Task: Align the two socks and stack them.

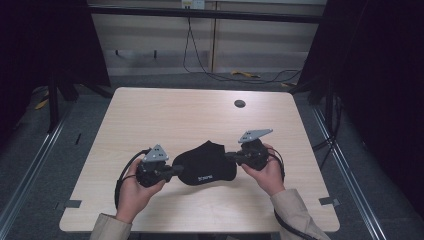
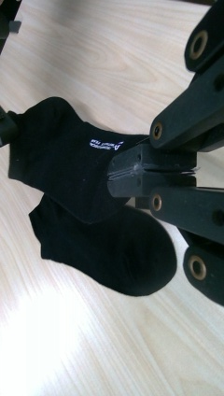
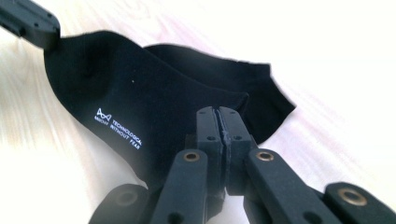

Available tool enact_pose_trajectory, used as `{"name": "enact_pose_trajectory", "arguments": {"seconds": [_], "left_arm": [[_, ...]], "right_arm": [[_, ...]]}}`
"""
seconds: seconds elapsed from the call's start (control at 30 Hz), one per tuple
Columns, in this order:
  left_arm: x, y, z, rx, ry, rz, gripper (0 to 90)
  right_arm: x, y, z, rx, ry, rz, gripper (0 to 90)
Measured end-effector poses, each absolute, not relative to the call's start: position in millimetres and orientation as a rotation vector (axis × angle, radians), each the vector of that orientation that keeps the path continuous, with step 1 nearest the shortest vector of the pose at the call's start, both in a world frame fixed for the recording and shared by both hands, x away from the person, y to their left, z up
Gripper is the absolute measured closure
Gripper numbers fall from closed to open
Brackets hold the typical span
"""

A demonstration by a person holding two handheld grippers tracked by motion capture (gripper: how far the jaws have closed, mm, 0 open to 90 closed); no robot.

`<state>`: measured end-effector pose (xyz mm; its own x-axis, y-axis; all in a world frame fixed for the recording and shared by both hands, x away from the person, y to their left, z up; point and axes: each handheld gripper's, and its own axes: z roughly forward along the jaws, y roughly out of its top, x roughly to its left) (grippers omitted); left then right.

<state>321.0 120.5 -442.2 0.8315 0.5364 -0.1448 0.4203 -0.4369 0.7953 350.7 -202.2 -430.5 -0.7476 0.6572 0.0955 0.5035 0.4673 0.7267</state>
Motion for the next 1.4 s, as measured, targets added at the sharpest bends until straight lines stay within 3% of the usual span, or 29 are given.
{"name": "enact_pose_trajectory", "arguments": {"seconds": [0.7, 1.2, 1.4], "left_arm": [[355.5, 133.1, -465.1, 2.044, 0.846, 0.166, 89.0], [369.2, 133.7, -482.4, 2.048, 0.903, 0.171, 88.9], [373.7, 136.5, -492.1, 2.077, 0.932, 0.185, 88.8]], "right_arm": [[410.5, -185.0, -431.6, 1.031, 2.534, 1.115, 87.8], [436.5, -179.0, -456.1, 1.056, 2.536, 1.088, 87.6], [438.9, -179.3, -461.6, 1.08, 2.488, 1.077, 76.6]]}}
